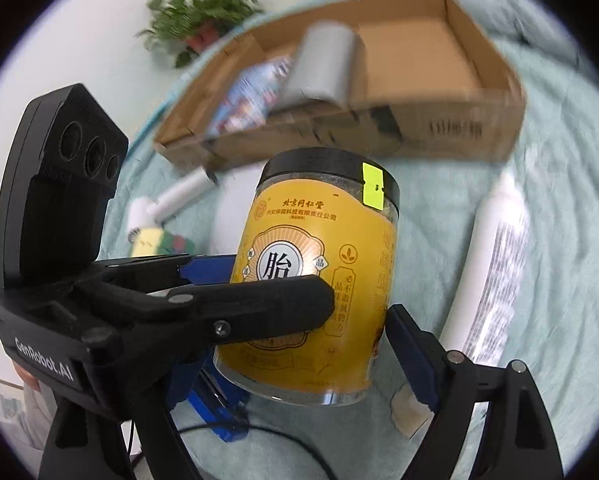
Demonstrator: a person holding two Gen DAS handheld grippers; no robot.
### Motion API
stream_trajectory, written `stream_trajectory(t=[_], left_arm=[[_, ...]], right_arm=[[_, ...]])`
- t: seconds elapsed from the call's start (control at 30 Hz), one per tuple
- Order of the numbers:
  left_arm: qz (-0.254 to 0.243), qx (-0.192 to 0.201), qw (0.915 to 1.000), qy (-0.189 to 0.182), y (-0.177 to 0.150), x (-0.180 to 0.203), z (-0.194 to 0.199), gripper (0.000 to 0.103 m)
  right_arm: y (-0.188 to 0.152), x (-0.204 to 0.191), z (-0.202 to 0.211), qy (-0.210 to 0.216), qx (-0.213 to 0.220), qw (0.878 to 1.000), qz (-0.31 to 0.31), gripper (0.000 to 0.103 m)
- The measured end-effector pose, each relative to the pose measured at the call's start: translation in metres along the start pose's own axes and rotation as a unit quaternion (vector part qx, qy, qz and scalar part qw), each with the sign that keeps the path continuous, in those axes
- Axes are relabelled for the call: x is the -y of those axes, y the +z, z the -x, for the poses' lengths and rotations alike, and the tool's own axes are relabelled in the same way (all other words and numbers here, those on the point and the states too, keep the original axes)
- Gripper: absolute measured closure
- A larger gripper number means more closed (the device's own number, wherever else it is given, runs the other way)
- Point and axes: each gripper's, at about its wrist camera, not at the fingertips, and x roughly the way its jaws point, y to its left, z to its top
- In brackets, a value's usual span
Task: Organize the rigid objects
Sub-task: 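Grasp the yellow-labelled jar with the right gripper and lift it, then carry the jar and set it upright beside the silver can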
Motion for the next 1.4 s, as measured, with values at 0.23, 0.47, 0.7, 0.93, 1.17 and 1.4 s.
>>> stream_trajectory(t=[0.23, 0.47, 0.7, 0.93, 1.17, 1.4], left_arm=[[0.004, 0.008, 0.9999, -0.005, 0.000, -0.007, 0.005, 0.023], [0.010, 0.016, 0.9998, -0.007, -0.005, -0.021, 0.017, 0.027], [0.007, 0.025, 0.9997, 0.000, -0.008, -0.024, 0.024, 0.028], [-0.026, 0.050, 0.9983, 0.017, -0.019, -0.010, 0.038, 0.029], [-0.051, 0.103, 0.9933, 0.015, -0.015, 0.014, 0.077, 0.029], [-0.080, 0.145, 0.9861, 0.016, 0.011, 0.044, 0.110, 0.030]], right_arm=[[0.003, 0.013, 0.002, 0.012, -0.004, 1.000, -0.012, 0.019], [0.004, 0.011, -0.015, 0.033, 0.006, 0.999, -0.010, 0.021], [0.005, -0.002, -0.019, 0.019, 0.021, 1.000, 0.005, 0.021], [0.002, -0.003, -0.013, 0.028, 0.033, 0.999, -0.005, 0.021], [0.011, -0.019, 0.022, 0.023, 0.083, 0.996, 0.027, 0.021], [0.042, -0.031, 0.051, 0.013, 0.129, 0.990, 0.058, 0.021]])
